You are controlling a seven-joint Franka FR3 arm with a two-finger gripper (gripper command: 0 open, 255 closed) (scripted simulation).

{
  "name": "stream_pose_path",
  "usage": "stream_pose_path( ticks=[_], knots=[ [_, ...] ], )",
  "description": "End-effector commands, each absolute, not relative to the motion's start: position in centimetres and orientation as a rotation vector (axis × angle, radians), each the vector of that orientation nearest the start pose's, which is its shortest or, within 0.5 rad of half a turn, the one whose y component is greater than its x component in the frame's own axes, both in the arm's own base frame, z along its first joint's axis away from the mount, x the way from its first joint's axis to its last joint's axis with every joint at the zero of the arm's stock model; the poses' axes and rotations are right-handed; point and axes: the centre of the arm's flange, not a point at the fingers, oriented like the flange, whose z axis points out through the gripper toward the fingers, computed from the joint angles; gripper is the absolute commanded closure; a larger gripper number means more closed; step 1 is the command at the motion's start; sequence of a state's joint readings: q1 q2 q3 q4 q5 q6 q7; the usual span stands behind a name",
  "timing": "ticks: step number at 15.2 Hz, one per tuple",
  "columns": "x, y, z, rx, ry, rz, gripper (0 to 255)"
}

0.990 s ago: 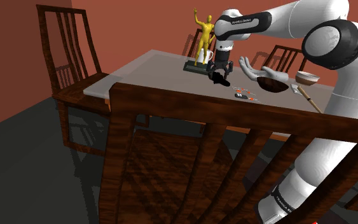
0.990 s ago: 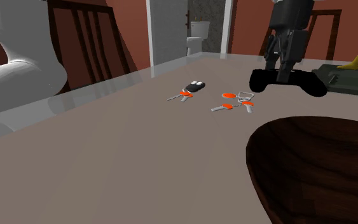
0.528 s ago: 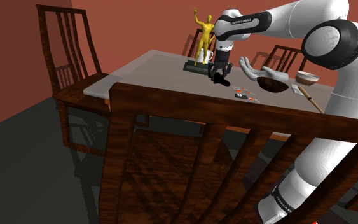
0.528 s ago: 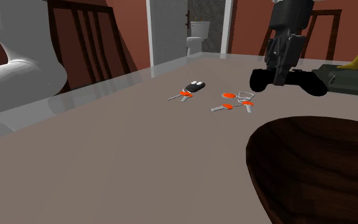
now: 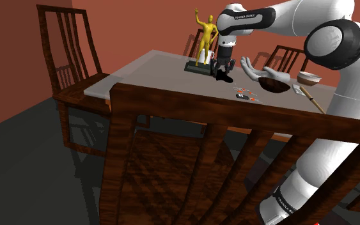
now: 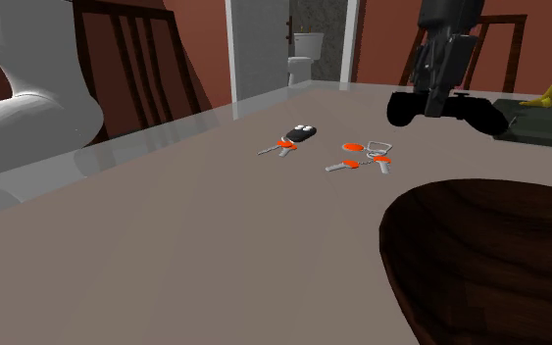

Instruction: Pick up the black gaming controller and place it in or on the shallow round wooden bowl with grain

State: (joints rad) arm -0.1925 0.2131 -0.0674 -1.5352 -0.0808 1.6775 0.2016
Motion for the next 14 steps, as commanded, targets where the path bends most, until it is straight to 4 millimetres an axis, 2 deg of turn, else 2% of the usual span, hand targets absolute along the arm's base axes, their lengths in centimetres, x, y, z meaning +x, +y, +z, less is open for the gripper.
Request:
stream_pose_path(
  ticks=[1, 14],
  knots=[
    [59.9, -16.4, 53.5, -3.151, 0.719, 0.118, 255],
    [59.9, -16.4, 60.4, -3.151, 0.719, 0.118, 255]
  ],
)
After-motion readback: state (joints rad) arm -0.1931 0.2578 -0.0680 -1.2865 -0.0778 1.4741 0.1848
